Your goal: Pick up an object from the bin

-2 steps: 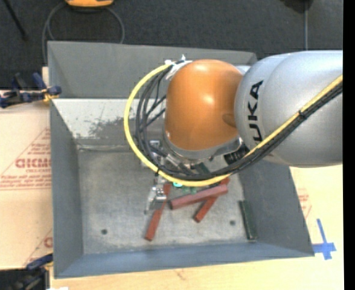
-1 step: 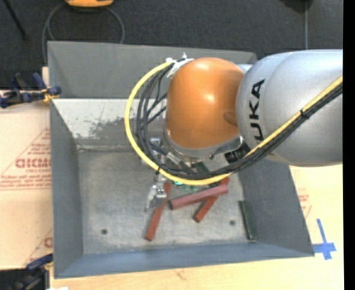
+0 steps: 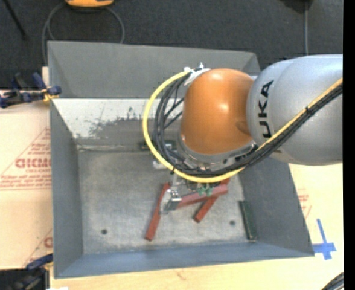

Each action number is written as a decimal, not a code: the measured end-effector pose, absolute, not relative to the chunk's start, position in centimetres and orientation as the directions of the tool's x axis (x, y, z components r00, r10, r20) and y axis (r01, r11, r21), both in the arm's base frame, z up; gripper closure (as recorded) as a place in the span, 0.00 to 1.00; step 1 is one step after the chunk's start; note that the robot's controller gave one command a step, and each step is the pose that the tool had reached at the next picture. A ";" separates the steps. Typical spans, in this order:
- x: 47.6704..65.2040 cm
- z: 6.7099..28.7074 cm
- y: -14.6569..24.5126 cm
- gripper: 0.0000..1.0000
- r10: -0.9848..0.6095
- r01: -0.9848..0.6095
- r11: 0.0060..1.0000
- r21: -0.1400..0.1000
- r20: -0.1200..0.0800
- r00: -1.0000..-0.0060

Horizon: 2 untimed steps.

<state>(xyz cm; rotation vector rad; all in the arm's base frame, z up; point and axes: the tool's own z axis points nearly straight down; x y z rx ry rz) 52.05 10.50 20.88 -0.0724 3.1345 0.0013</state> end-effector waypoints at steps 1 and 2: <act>51.3 19.3 6.6 0.00 -0.111 -0.111 0.994 -0.001 -0.001 -0.994; 51.4 14.3 7.9 0.00 -0.118 -0.118 0.993 0.001 -0.010 -0.993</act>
Offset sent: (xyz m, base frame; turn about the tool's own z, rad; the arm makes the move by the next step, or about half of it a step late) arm -0.0100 -0.0125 -0.1127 -0.0774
